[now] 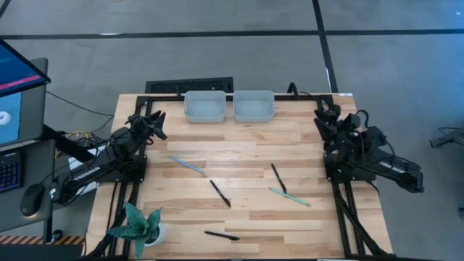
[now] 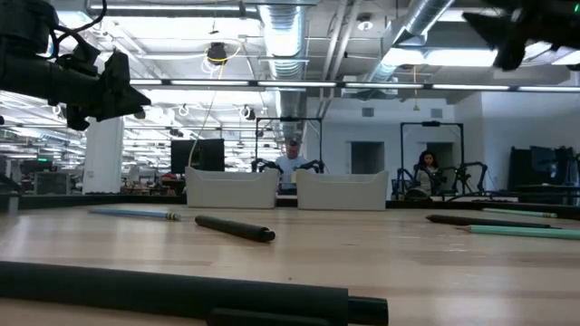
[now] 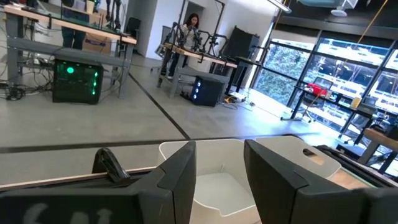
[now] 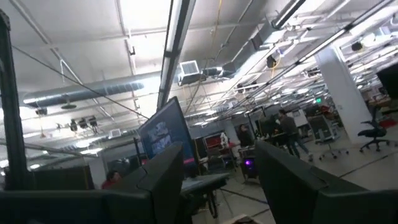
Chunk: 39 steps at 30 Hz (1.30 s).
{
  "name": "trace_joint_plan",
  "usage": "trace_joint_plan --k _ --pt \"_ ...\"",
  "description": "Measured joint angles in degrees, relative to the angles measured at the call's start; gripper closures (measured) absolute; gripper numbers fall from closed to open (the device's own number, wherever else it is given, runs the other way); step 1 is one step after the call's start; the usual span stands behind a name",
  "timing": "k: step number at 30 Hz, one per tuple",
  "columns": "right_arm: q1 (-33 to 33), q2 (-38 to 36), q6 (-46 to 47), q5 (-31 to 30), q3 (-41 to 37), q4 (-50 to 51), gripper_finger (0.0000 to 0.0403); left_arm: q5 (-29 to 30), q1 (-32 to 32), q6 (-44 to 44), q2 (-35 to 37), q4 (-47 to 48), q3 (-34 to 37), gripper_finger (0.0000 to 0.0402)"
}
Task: Sort pens & pencils
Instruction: Put the bottom light green pencil into the right gray bin
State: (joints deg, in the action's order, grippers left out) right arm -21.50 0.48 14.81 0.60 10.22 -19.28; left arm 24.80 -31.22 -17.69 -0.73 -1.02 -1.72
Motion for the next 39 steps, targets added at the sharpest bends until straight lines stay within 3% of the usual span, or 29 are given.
trace_joint_plan --k 8,23,29,39 --pt "0.0 6.72 -6.93 0.0 15.54 15.92 0.0181 0.02 0.02 -0.02 0.0 0.0 0.0 0.0276" --pt "0.11 33.88 -7.58 1.05 42.77 45.88 0.0181 0.33 0.01 -0.08 -0.02 0.02 0.0 0.0276" --pt "0.13 40.58 -2.28 1.34 49.87 52.61 0.0181 0.33 0.0 -0.09 -0.02 0.0 0.0 0.0276" --pt "0.58 50.28 10.79 10.38 53.99 63.66 0.0181 0.31 0.02 2.34 -0.02 0.02 0.0 0.0276"
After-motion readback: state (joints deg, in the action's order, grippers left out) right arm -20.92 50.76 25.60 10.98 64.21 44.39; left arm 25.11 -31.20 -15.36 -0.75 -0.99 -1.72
